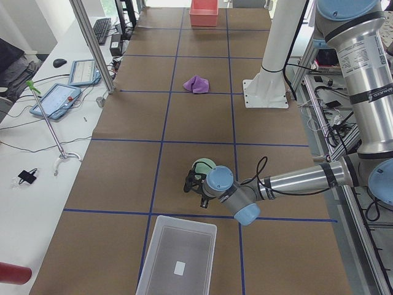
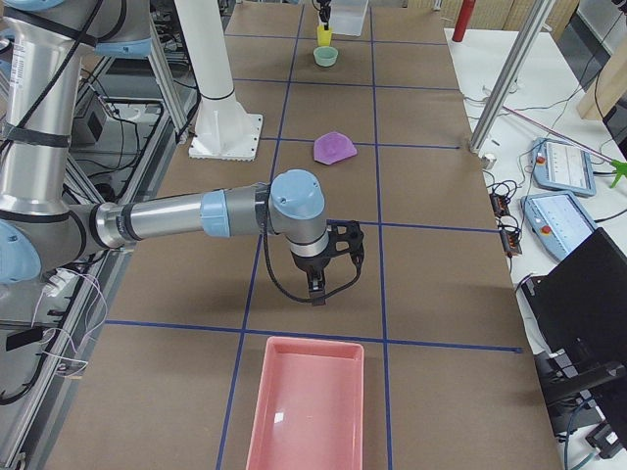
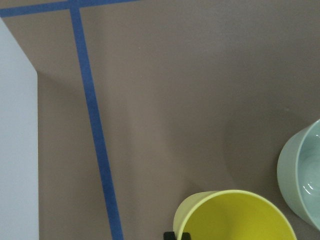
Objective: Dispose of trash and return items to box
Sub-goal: 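Reach the left gripper to the yellow cup and grasp it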
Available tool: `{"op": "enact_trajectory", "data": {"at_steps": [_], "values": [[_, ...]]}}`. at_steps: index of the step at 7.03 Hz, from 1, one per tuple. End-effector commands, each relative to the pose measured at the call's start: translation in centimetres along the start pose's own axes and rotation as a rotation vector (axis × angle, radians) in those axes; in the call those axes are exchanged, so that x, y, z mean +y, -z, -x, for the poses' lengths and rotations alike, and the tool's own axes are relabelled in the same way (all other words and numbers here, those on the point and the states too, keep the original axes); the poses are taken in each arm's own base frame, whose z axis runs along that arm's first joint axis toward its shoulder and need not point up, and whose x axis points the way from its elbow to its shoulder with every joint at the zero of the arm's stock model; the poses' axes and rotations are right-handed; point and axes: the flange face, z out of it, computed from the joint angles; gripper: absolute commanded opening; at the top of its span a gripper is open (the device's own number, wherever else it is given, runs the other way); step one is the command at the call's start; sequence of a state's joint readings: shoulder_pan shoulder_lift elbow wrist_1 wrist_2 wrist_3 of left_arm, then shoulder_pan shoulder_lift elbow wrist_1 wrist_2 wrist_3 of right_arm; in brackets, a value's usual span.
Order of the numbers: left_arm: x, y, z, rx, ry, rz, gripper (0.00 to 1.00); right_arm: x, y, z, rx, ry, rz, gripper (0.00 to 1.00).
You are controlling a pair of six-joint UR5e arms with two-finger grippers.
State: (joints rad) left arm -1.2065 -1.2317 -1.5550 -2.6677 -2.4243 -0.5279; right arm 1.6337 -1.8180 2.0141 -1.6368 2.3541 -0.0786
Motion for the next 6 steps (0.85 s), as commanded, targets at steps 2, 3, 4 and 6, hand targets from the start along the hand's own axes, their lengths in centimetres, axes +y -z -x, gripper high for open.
{"op": "enact_trajectory", "data": {"at_steps": [2,3,4,6], "values": [[-0.5,4.8,0.6,0.079,0.067,-0.047,0.0,-0.1,0.0,0.0,0.0,-0.001,-0.001,1.0],[-1.4,5.4,0.0,0.07,0.08,-0.049,0.0,-0.1,0.0,0.0,-0.001,-0.002,0.0,1.0],[-2.1,6.7,0.4,0.048,0.087,-0.065,0.0,-0.1,0.0,0.0,-0.001,-0.003,0.001,1.0],[-6.6,10.0,3.1,-0.031,0.019,-0.062,0.0,-0.2,-0.1,-0.1,-0.001,-0.004,0.002,1.0]]}}
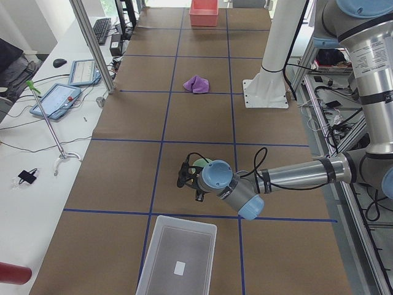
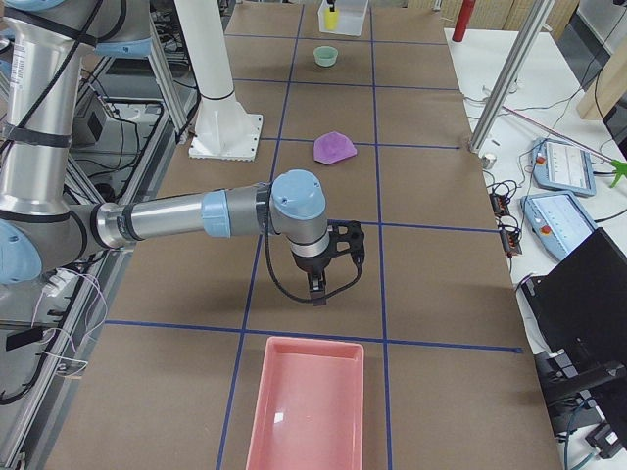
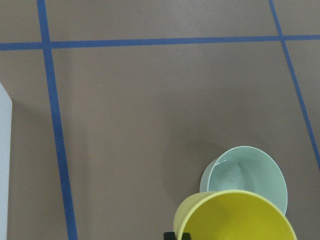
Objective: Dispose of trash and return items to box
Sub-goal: 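Carry the yellow cup with the left gripper over the clear box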
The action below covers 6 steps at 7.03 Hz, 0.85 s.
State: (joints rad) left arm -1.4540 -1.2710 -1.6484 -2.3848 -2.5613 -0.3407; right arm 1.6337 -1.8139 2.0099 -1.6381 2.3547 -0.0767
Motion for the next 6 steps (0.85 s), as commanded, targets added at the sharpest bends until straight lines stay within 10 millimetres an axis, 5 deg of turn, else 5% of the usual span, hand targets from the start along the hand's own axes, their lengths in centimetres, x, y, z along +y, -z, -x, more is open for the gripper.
{"op": "enact_trajectory", "data": {"at_steps": [1,4,5,6], "values": [[-5.2,4.0,2.7,-0.075,-0.057,0.015,0.0,0.0,0.0,0.0,0.0,0.0,0.0,1.0],[-11.3,10.9,10.0,-0.25,-0.189,0.12,0.0,0.0,-0.1,0.0,-0.002,-0.001,0.001,1.0],[-12.8,10.2,13.8,-0.238,-0.211,0.151,0.0,-0.1,0.0,0.0,-0.002,0.0,0.0,1.0],[-12.1,8.5,17.1,-0.226,-0.212,0.174,0.0,-0.2,0.0,0.0,-0.001,0.001,-0.001,1.0]]}}
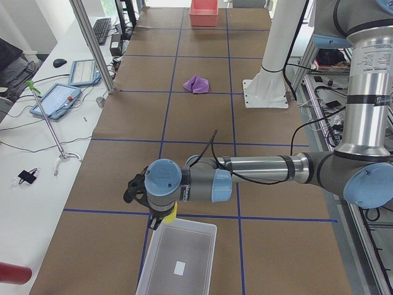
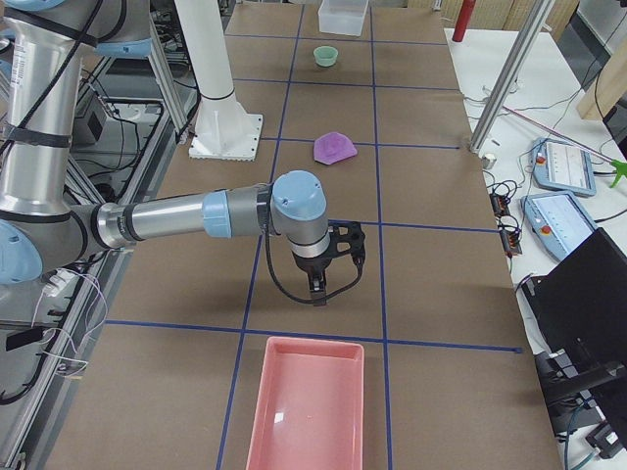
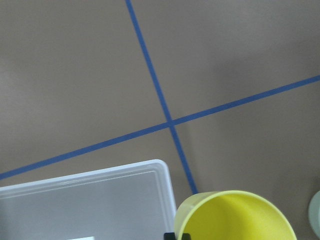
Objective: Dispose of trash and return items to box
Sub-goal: 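Carry the yellow cup with the left gripper over the clear box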
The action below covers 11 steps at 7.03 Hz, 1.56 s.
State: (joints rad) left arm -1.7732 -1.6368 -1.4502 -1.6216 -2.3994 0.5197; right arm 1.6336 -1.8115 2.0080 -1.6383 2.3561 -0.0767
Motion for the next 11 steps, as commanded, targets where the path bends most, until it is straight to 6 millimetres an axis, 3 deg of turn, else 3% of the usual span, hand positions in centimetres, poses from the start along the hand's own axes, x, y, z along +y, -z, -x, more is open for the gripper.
{"op": "enact_trajectory", "data": {"at_steps": [1,2,4,6,9,11], "values": [[3.1,-5.8,6.8,-0.003,-0.05,0.013,0.0,-0.2,0.1,0.1,0.0,0.003,-0.003,1.0],[5.6,-8.8,9.1,-0.01,-0.065,0.002,0.0,-0.4,0.2,0.1,0.002,0.006,-0.006,1.0],[9.5,-12.7,11.7,-0.005,-0.062,0.013,0.0,-0.6,0.4,0.3,0.002,0.011,-0.011,1.0],[10.3,-14.4,13.1,0.003,-0.052,0.025,0.0,-0.7,0.4,0.4,0.002,0.013,-0.013,1.0],[11.9,-15.4,13.6,0.002,-0.046,0.049,0.0,-0.8,0.5,0.4,0.003,0.014,-0.014,1.0],[12.3,-15.5,13.5,-0.002,-0.053,0.044,0.42,-0.7,0.5,0.4,0.003,0.014,-0.014,1.0]]}}
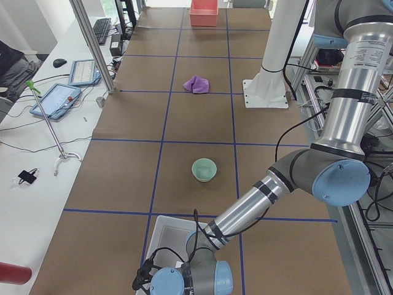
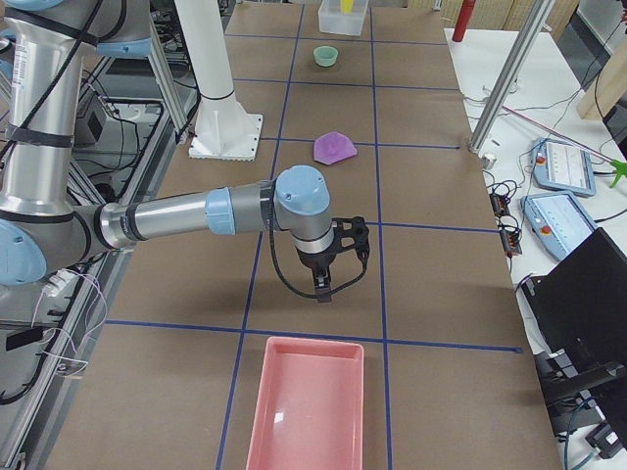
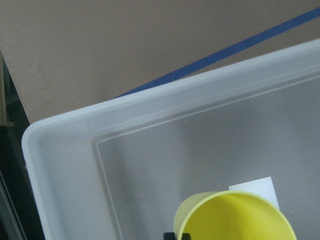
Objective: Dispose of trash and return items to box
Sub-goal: 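Lower the yellow cup into the clear box and open the left gripper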
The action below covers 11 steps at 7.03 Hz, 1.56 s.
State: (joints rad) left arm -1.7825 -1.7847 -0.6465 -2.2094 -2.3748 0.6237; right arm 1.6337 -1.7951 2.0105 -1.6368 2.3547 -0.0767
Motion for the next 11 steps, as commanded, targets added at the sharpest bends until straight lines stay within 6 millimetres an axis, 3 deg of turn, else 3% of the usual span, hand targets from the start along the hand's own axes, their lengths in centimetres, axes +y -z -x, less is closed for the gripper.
{"op": "enact_trajectory", "data": {"at_steps": [1,2,4,5,6,7,9,11], "values": [[0.3,-0.1,-0.1,-0.011,-0.018,-0.013,0.73,0.0,0.0,0.0,0.0,0.0,0.0,1.0],[-0.6,0.4,-0.1,-0.016,-0.029,-0.022,0.99,0.0,0.0,0.0,-0.002,-0.002,0.0,1.0],[-6.0,4.9,-0.3,-0.023,-0.027,-0.093,0.99,0.1,-0.1,-0.1,-0.003,-0.005,0.003,1.0],[-10.1,9.0,-2.0,-0.024,0.024,-0.134,0.99,0.1,-0.1,-0.1,-0.005,-0.005,0.003,1.0],[-12.7,12.3,-5.1,-0.021,0.109,-0.169,0.99,0.1,-0.2,-0.1,-0.006,-0.006,0.004,1.0],[-15.2,12.8,-10.3,-0.007,0.125,-0.189,0.99,0.2,-0.2,-0.1,-0.007,-0.009,0.006,1.0],[-17.3,11.7,-23.8,0.048,0.199,-0.176,0.99,0.5,-0.4,-0.3,-0.007,-0.014,0.012,1.0],[-19.1,8.8,-34.4,0.124,0.247,-0.118,0.99,0.5,-0.5,-0.4,-0.007,-0.015,0.013,1.0]]}}
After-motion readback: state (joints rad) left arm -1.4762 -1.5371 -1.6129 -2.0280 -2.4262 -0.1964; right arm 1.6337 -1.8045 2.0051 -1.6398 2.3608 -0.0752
